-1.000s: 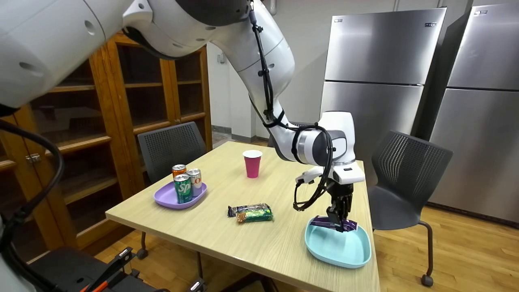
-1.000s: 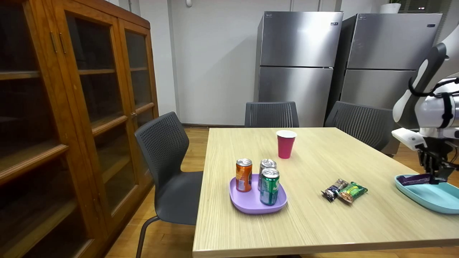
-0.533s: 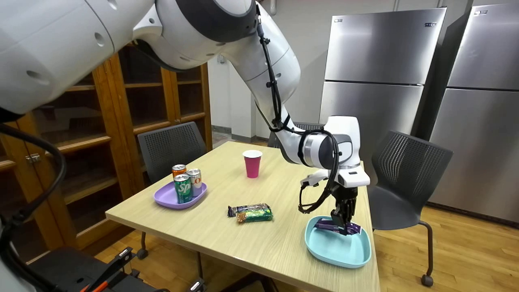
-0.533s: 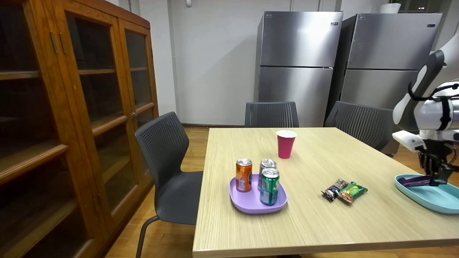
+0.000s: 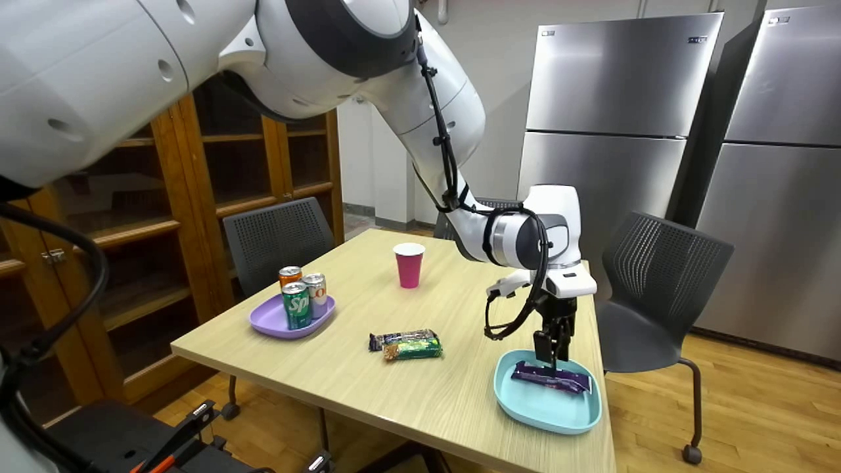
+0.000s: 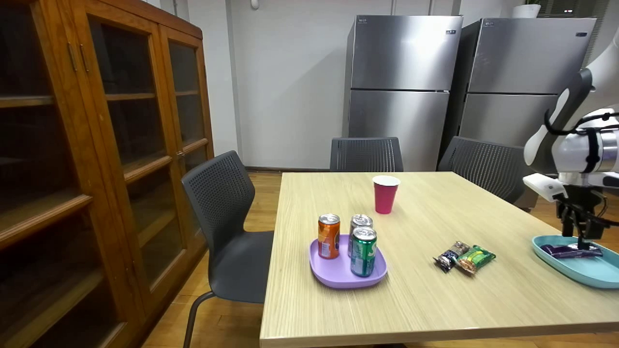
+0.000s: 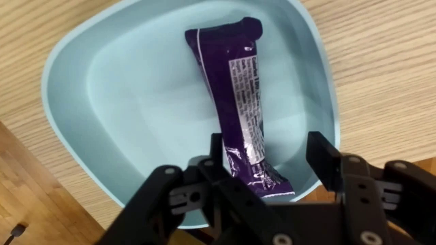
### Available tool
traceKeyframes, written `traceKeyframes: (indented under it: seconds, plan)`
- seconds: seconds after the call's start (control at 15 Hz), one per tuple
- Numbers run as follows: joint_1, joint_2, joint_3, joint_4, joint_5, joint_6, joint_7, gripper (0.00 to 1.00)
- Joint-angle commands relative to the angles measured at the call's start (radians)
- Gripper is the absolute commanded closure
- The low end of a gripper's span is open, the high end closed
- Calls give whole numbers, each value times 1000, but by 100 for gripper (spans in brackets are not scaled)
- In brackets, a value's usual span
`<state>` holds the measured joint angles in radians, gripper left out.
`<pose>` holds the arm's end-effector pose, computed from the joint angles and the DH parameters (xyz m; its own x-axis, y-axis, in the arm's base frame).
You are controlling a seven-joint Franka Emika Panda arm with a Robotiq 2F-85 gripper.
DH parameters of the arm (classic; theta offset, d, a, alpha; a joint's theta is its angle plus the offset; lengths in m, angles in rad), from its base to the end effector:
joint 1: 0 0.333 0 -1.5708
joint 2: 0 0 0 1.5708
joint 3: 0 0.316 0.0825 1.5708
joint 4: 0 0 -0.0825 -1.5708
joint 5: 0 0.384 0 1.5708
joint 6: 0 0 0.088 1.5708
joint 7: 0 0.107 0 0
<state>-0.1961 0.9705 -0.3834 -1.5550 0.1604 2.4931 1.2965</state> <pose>0.5994 -0.3501 0.1043 -0.2602 -0.9414 0.2145 -0.9623 0.2711 0.0225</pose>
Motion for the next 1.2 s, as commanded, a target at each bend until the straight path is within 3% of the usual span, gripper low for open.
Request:
traceKeyframes:
  seconds: [0.0,0.47,1.13]
  plan:
    - [22,-46,14,-22,-9,-5,11,3]
    - [100,-111,51,-82,-39,-1,-23,0]
    - [233,-152,90,-174,-184,-10,-164,0]
